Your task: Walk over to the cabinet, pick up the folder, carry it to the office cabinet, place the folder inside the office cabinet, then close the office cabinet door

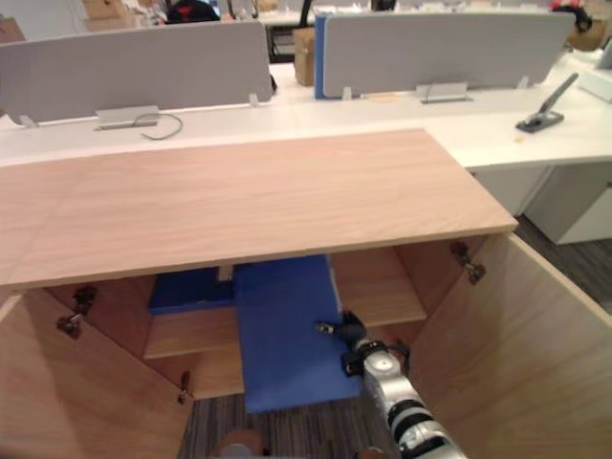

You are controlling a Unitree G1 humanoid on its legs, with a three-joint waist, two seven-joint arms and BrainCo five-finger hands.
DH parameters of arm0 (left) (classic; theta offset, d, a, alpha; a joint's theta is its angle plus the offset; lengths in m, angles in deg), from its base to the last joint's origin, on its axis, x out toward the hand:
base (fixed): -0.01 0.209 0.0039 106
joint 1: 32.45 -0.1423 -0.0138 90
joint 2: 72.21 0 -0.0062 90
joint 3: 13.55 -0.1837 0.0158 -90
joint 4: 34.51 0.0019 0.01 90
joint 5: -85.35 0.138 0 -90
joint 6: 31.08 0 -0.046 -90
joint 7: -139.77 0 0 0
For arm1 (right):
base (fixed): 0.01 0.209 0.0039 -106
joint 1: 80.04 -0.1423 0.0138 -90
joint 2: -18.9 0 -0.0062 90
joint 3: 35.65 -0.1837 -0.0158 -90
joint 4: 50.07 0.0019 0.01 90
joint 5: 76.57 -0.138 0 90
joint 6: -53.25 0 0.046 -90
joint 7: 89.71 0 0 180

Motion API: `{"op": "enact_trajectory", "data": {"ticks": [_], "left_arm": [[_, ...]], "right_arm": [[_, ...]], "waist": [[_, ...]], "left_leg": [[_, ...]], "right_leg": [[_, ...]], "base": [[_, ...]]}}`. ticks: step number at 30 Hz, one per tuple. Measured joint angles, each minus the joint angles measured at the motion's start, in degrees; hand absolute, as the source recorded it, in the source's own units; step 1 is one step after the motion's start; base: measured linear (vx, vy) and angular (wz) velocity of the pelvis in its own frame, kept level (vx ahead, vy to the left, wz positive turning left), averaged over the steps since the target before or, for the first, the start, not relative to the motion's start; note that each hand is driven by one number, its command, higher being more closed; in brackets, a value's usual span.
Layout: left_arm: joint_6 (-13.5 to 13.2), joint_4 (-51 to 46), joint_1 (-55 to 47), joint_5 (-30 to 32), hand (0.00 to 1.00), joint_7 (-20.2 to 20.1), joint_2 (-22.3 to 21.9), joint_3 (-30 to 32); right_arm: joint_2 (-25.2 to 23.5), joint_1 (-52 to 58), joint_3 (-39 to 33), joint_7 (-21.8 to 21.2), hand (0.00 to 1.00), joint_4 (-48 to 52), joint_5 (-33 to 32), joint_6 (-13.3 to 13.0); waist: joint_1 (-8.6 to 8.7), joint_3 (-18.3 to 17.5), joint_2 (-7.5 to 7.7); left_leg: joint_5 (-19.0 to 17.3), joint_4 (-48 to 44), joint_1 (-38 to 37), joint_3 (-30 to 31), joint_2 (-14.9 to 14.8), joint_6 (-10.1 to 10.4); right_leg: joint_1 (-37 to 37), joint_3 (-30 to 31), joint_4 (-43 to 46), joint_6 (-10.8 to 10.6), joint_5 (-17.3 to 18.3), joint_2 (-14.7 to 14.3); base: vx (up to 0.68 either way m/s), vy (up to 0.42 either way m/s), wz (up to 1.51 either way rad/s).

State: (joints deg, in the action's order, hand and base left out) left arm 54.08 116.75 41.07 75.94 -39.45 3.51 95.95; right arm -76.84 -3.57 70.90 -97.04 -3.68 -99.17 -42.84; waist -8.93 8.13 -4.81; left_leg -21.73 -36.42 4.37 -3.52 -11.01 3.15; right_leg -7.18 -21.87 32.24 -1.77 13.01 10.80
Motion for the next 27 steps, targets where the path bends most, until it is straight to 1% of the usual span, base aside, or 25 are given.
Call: {"op": "enact_trajectory", "data": {"ticks": [2,3,4,5,6,7,8,10,11,13,14,15,16,17,18,19,21,23,25,27], "left_arm": [[-0.1,-0.1,0.2,0.8,0.00,0.0,-0.5,0.1],[-0.1,-0.1,0.3,0.9,0.00,0.0,-0.9,0.8],[-0.1,-0.2,0.4,0.9,0.00,0.0,-1.2,1.7],[-0.1,-0.3,0.5,0.9,0.00,0.0,-1.3,2.0],[-0.4,-1.3,0.6,0.9,0.00,0.1,-1.5,3.5],[-0.6,-1.6,0.6,0.9,0.00,0.1,-1.5,4.0],[-0.6,-1.9,0.6,0.9,0.00,0.4,-1.5,5.2],[-0.5,-3.2,0.5,0.9,0.00,1.5,-1.8,8.4],[-0.5,-3.6,0.4,0.9,0.00,1.8,-1.8,9.3],[-0.4,-5.9,0.4,0.8,0.00,2.8,-2.2,13.0],[-0.3,-6.7,0.4,0.7,0.00,3.1,-2.3,13.8],[-0.2,-8.5,0.5,0.6,0.00,3.7,-2.3,14.8],[-0.1,-9.4,0.5,0.6,0.00,4.0,-2.3,15.3],[-0.1,-11.3,0.5,0.6,0.00,5.0,-2.4,15.9],[-0.1,-12.9,0.6,0.6,0.00,6.1,-2.4,16.1],[-0.1,-13.6,0.7,0.5,0.00,6.6,-2.4,16.3],[0.1,-14.3,0.9,-0.4,0.00,8.0,-2.6,16.4],[0.7,-14.2,0.9,-0.5,0.00,8.9,-3.0,16.4],[1.7,-14.2,1.5,-0.5,0.00,10.0,-3.6,16.4],[2.2,-14.6,2.0,-0.5,0.00,10.6,-3.6,16.4]], "right_arm": [[-0.1,0.8,-1.8,-0.5,1.00,1.9,-5.6,0.0],[-0.3,1.4,-4.3,-1.1,1.00,3.5,-11.1,0.0],[-0.4,1.7,-6.0,-1.2,1.00,4.7,-14.6,0.0],[-0.4,1.7,-6.5,-1.2,1.00,4.9,-15.3,-0.1],[-0.5,1.3,-10.7,-1.3,1.00,7.5,-21.8,-0.5],[-0.5,0.9,-11.7,-1.3,1.00,8.3,-23.9,-0.9],[-0.7,0.1,-13.2,-1.2,1.00,9.3,-26.7,-1.3],[-2.7,-2.6,-17.2,-0.4,1.00,12.3,-33.7,-2.7],[-3.4,-3.3,-17.7,0.1,1.00,13.1,-35.7,-3.0],[-6.3,-6.3,-18.3,2.4,1.00,15.7,-42.8,-4.6],[-7.1,-7.1,-18.7,2.7,1.00,16.1,-44.3,-5.1],[-8.9,-8.9,-19.4,3.4,1.00,17.3,-46.8,-6.3],[-9.8,-10.2,-19.8,3.6,1.00,17.6,-47.9,-7.0],[-10.5,-12.8,-20.0,5.1,1.00,17.7,-49.9,-8.9],[-10.6,-15.4,-20.5,6.9,1.00,17.5,-51.8,-10.1],[-10.7,-16.7,-21.2,7.9,1.00,17.1,-52.9,-10.6],[-10.7,-22.7,-25.2,11.4,1.00,15.1,-55.8,-13.0],[-10.7,-27.6,-28.1,13.4,1.00,12.5,-57.6,-14.2],[-10.1,-34.9,-32.7,16.6,1.00,8.9,-59.6,-14.6],[-9.6,-38.3,-35.6,18.8,1.00,6.0,-59.8,-14.6]], "waist": [[0.16,0.5,-0.09],[0.41,0.9,0.03],[0.71,1.0,0.05],[0.78,1.0,0.05],[1.01,2.1,0.27],[1.05,2.6,0.24],[1.07,3.0,0.41],[0.89,4.8,0.71],[0.73,4.9,0.79],[-0.03,5.6,1.23],[-0.17,5.7,1.32],[-0.26,5.8,1.39],[-0.26,5.9,1.40],[-0.43,5.9,1.46],[-0.73,6.0,1.48],[-0.95,6.0,1.48],[-1.50,6.1,1.38],[-1.95,6.1,1.38],[-3.32,6.0,1.14],[-4.52,5.9,0.85]], "left_leg": [[-0.9,-2.0,0.9,0.9,-0.1,-0.2],[-1.7,-4.0,2.5,1.7,0.4,-0.4],[-2.1,-5.2,3.7,2.8,1.0,-0.6],[-2.2,-5.5,4.1,3.1,1.2,-0.5],[-3.1,-8.6,7.6,4.5,3.0,-0.8],[-3.4,-9.6,8.9,4.6,3.5,-0.7],[-3.8,-11.1,11.2,5.0,4.4,-0.5],[-4.3,-14.8,16.5,5.1,6.5,-0.7],[-4.5,-15.6,17.8,5.0,6.9,-0.8],[-5.0,-18.5,21.9,4.3,8.4,-0.5],[-5.1,-19.4,23.2,4.3,8.9,-0.4],[-5.4,-21.2,25.9,4.3,9.4,-0.3],[-5.4,-22.2,27.5,4.4,9.8,-0.4],[-5.5,-23.9,30.3,4.4,10.3,-0.2],[-5.5,-25.3,32.7,4.6,10.9,-0.2],[-5.5,-26.0,33.9,4.8,11.1,-0.2],[-5.6,-28.7,37.9,5.7,12.6,-0.1],[-5.6,-30.4,40.9,5.8,13.3,-0.1],[-5.7,-33.2,45.6,5.9,14.5,0.0],[-5.7,-34.9,48.4,6.3,15.3,0.1]], "right_leg": [[-1.1,-0.1,2.8,0.3,1.4,0.5],[-2.3,-0.5,5.8,0.2,2.9,1.7],[-2.9,-1.2,7.3,0.0,3.9,2.8],[-3.1,-1.4,7.8,-0.1,4.1,3.1],[-5.8,-2.0,12.0,-0.6,6.2,6.0],[-6.8,-2.3,13.3,-0.7,6.9,6.9],[-9.0,-2.3,15.5,-0.8,7.6,8.5],[-14.2,-1.9,20.6,-1.0,9.1,12.1],[-15.6,-1.6,21.7,-1.0,9.4,12.8],[-20.3,-0.2,25.8,-1.1,10.6,15.5],[-21.6,0.1,26.9,-1.1,10.9,16.2],[-24.3,0.6,29.1,-1.0,11.4,17.4],[-25.8,0.9,30.1,-1.0,11.6,17.9],[-28.6,1.3,31.8,-1.0,11.9,18.7],[-30.8,1.6,33.3,-1.0,12.2,19.7],[-31.7,1.6,34.0,-0.8,12.2,20.0],[-34.9,1.7,36.6,-0.7,12.7,21.8],[-37.7,2.3,38.4,-0.6,12.9,22.9],[-42.7,3.9,41.4,-0.6,13.2,24.4],[-45.2,4.2,43.2,-0.4,13.7,25.4]], "base": [[0.14,-0.042,0.04],[0.13,-0.027,0.26],[0.10,-0.019,0.29],[0.04,0.017,0.60],[0.01,0.028,0.54],[-0.02,0.060,0.63],[-0.06,0.071,0.42],[-0.12,0.082,0.41],[-0.14,0.066,0.21],[-0.14,0.051,0.18],[-0.14,0.031,0.25],[-0.12,0.019,0.21],[-0.14,0.023,0.25],[-0.13,0.020,0.27],[-0.11,0.015,0.27],[-0.07,0.009,0.33],[-0.03,0.004,0.36],[-0.01,0.008,0.26],[-0.01,0.005,0.25],[-0.01,-0.029,0.28]]}}
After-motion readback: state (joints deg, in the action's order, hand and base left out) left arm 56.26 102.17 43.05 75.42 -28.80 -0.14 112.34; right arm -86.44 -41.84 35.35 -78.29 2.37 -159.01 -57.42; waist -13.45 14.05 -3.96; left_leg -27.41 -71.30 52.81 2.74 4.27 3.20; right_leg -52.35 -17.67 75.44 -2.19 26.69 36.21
